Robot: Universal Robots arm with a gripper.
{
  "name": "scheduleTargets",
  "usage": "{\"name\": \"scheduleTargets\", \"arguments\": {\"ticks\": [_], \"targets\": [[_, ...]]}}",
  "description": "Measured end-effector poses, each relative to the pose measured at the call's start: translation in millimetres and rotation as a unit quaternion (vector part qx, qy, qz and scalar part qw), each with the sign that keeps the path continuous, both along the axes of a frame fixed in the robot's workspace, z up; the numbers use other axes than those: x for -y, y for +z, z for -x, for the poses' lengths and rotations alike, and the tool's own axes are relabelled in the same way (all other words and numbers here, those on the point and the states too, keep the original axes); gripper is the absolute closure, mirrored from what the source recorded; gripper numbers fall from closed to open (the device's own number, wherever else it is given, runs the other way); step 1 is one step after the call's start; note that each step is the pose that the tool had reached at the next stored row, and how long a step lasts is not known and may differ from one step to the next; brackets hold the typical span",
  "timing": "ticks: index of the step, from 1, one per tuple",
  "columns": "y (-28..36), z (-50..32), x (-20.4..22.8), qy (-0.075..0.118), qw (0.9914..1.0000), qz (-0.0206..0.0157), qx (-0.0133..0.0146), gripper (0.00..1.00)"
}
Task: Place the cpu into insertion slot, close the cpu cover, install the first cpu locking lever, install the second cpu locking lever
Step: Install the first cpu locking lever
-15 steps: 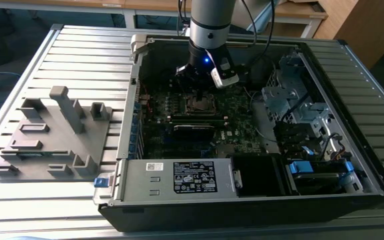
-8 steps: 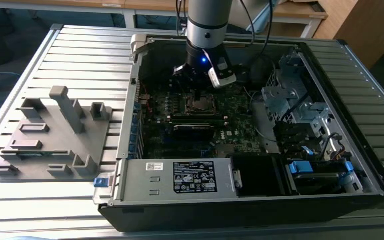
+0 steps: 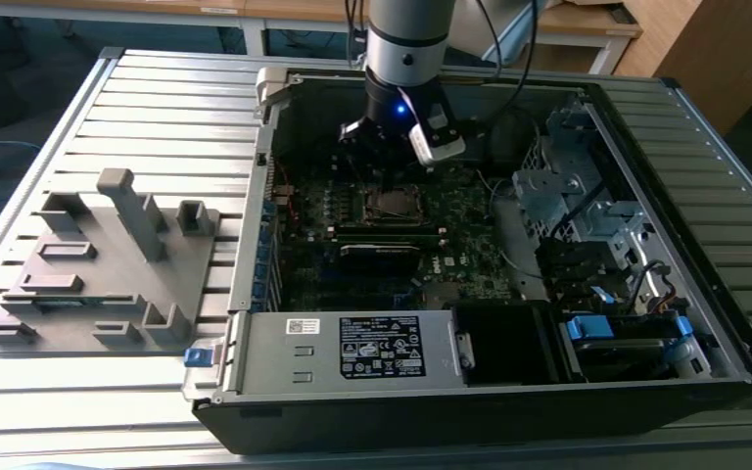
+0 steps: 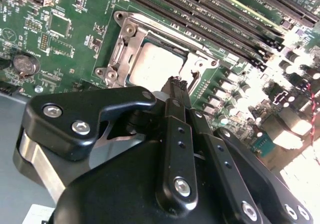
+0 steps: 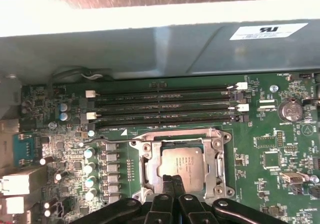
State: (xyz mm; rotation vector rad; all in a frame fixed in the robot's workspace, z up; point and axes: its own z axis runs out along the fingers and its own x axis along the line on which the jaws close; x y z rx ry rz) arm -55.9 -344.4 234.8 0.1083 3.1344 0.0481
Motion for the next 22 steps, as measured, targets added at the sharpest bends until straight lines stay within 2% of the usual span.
{"name": "scheduleTargets", "arguments": {"ticks": [7,12,17,22], "targets": [[1.3,0.4,0.0,0.0,1.0,-0.0001,0.0,0.9],[1.3,6.7,0.0,0.0,1.0,-0.001,0.0008,0.9],[1.3,15.3,0.0,0.0,0.99999,-0.0032,0.002,0.9],[1.3,21.2,0.1,0.0,0.99997,-0.0072,0.0029,0.9]]}}
